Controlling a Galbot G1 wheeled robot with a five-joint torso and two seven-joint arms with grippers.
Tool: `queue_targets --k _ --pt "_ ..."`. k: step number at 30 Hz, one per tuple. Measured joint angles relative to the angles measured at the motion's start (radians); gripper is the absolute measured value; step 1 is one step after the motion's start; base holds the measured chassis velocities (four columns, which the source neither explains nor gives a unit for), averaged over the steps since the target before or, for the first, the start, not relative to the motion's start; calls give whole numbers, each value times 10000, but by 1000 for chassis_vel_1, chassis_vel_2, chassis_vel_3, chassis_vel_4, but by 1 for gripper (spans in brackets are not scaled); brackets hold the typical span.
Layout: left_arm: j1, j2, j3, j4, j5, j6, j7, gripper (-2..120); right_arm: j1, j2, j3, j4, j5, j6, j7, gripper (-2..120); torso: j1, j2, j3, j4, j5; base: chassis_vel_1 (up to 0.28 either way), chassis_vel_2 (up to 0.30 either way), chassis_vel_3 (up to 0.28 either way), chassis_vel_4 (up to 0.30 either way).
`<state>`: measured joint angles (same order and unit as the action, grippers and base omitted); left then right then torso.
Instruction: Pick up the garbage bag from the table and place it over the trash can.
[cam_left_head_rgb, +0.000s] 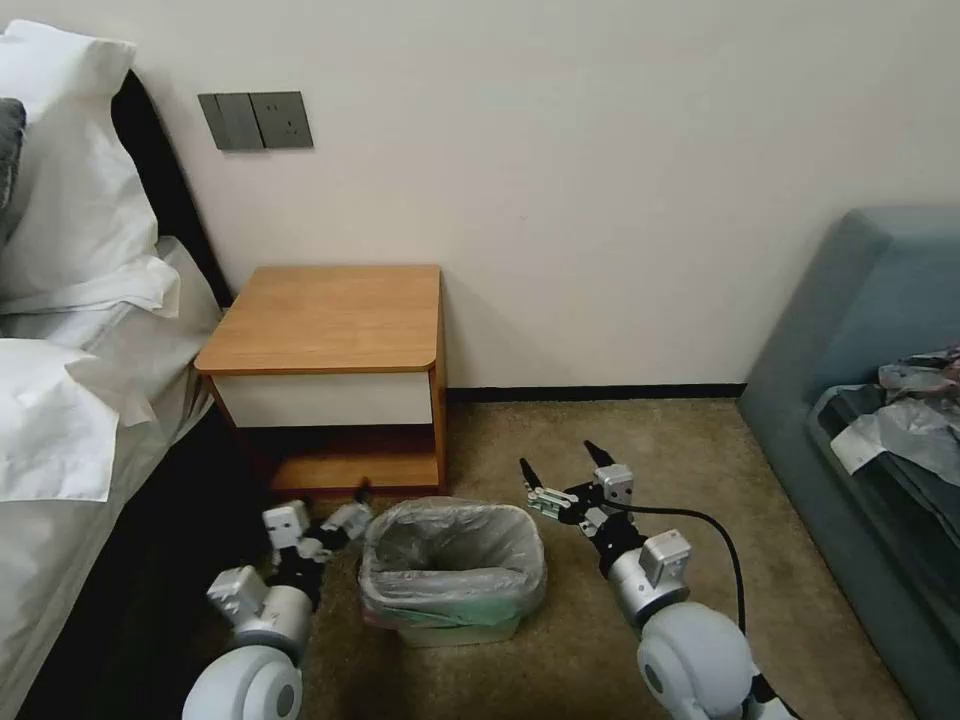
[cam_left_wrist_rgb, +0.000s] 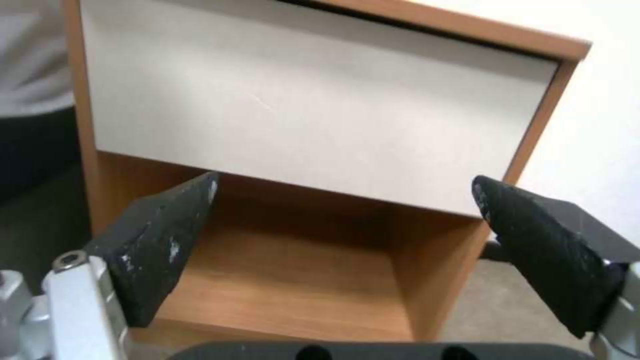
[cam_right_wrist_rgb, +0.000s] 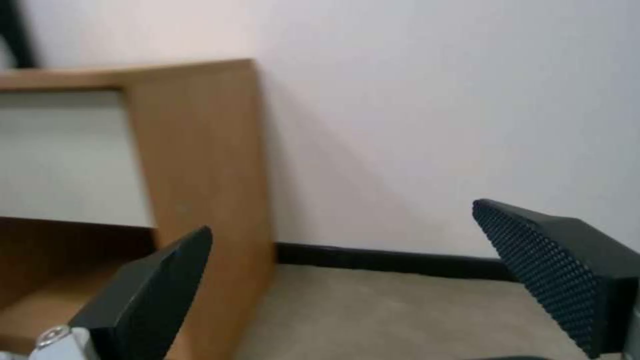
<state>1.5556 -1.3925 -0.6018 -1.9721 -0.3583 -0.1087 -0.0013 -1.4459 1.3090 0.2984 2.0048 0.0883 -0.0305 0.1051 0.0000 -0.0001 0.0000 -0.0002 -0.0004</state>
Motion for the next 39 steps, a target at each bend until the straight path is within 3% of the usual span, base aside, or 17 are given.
queue_targets --k 5,10,39 --pt "304 32 20 383 349 -665 -314 100 -433 575 295 -366 -82 817 142 100 0 1 -1 2 3 0 0 0 0" --pt "405 -132 93 566 579 -917 -157 100 -498 739 361 -437 -140 1029 32 100 0 0 0 2 0 0 0 0 0" --pt "406 -147 105 558 555 -839 -131 100 -474 715 351 -418 -92 989 -24 100 0 0 0 2 3 0 0 0 0"
